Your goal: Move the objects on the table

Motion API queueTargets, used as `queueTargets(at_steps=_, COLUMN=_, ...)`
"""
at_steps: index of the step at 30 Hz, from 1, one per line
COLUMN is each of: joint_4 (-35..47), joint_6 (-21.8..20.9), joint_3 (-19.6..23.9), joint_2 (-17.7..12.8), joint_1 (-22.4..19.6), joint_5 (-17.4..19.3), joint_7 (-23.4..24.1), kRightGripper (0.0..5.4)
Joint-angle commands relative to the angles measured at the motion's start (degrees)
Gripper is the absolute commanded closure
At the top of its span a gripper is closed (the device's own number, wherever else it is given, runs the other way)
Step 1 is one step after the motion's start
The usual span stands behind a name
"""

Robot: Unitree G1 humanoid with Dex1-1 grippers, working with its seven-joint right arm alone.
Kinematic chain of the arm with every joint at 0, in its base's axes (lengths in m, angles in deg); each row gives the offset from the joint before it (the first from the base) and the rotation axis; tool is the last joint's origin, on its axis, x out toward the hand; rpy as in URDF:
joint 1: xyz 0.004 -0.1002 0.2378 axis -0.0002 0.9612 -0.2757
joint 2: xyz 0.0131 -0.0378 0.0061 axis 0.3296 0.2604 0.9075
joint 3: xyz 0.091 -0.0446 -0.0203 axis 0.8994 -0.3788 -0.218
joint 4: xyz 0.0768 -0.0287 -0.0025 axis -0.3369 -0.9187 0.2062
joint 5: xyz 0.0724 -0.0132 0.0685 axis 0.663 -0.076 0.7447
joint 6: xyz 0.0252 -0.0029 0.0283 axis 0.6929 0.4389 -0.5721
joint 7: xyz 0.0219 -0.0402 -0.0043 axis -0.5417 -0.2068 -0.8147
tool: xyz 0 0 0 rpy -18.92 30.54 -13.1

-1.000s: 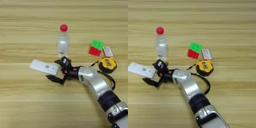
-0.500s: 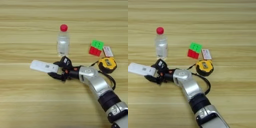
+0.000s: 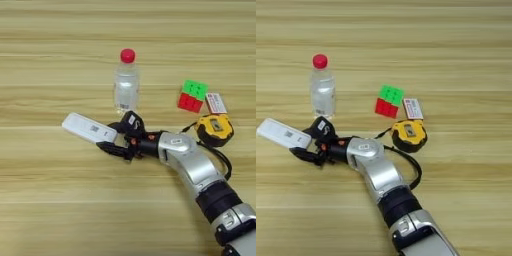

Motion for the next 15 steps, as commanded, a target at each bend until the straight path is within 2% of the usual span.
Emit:
queueTargets(at_steps=1, joint_4=7.5, joint_6=-0.7, joint_3=1.8, joint_2=-0.9, joint_1=-1.3, joint_5=1.3, joint_7=1.3, kRightGripper=2.49)
queueTargets(at_steps=9, joint_4=19.1, joint_6=3.1, joint_3=5.5, joint_2=-5.5, joint_1=4.5, joint_5=2.9, joint_7=2.3, kRightGripper=2.49)
queueTargets(at_steps=15, joint_4=27.0, joint_6=6.1, joint_3=7.9, joint_2=-9.4, joint_1=10.5, joint_5=3.7, joint_7=3.0, kRightGripper=2.49)
